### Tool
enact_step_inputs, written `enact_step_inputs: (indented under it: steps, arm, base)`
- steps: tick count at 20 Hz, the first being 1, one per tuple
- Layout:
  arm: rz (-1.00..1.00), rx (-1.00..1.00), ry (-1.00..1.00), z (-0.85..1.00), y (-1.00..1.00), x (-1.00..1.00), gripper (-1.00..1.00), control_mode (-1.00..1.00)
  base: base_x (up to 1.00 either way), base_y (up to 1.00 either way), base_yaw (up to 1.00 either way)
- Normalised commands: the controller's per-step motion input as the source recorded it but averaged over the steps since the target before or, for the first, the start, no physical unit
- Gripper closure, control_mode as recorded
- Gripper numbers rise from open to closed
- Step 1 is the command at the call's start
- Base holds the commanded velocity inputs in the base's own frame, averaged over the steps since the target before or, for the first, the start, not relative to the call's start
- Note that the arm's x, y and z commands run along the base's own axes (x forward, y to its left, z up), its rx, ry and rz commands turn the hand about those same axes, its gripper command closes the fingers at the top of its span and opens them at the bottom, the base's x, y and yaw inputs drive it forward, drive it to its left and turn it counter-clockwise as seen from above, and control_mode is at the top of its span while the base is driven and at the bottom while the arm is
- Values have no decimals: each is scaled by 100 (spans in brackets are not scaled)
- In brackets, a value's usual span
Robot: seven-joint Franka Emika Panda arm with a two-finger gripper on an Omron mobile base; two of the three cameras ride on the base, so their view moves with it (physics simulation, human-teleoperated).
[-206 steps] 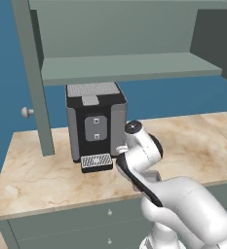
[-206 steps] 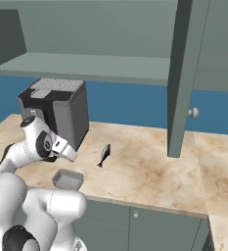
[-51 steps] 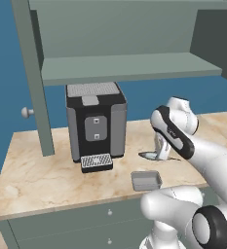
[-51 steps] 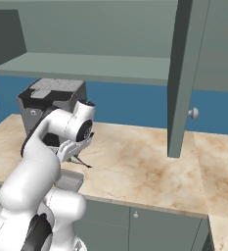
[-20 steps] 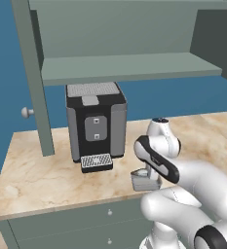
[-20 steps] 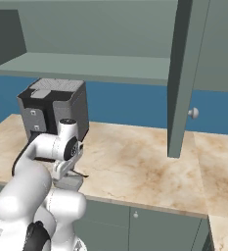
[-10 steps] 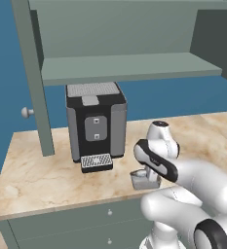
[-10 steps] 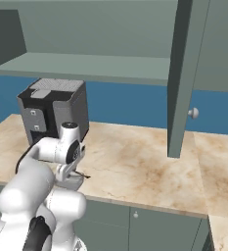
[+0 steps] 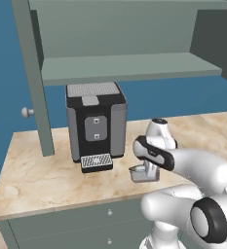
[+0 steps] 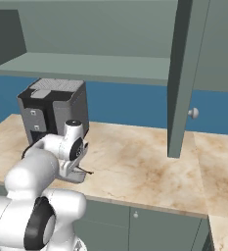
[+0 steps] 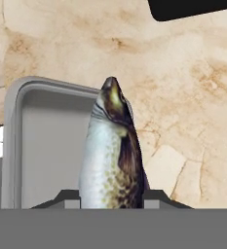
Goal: Retrieve the tupperware from the cabinet, then place the raw meat into the tupperware to avoid contamination.
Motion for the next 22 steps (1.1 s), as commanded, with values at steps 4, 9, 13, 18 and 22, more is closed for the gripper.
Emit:
enact_step_inputs:
  steps: [4,9,13,18,22]
  arm:
    - [0,0,0,-12,0,0,100,-100]
    - [0,0,-2,-5,0,-8,100,-100]
    - [0,0,-7,0,0,-21,100,-100]
    - [0,0,-13,0,0,-25,100,-100]
    - [0,0,-14,0,0,-22,100,-100]
  base:
    - [0,0,0]
    - [0,0,0]
    - [0,0,0]
    - [0,0,0]
    - [0,0,0]
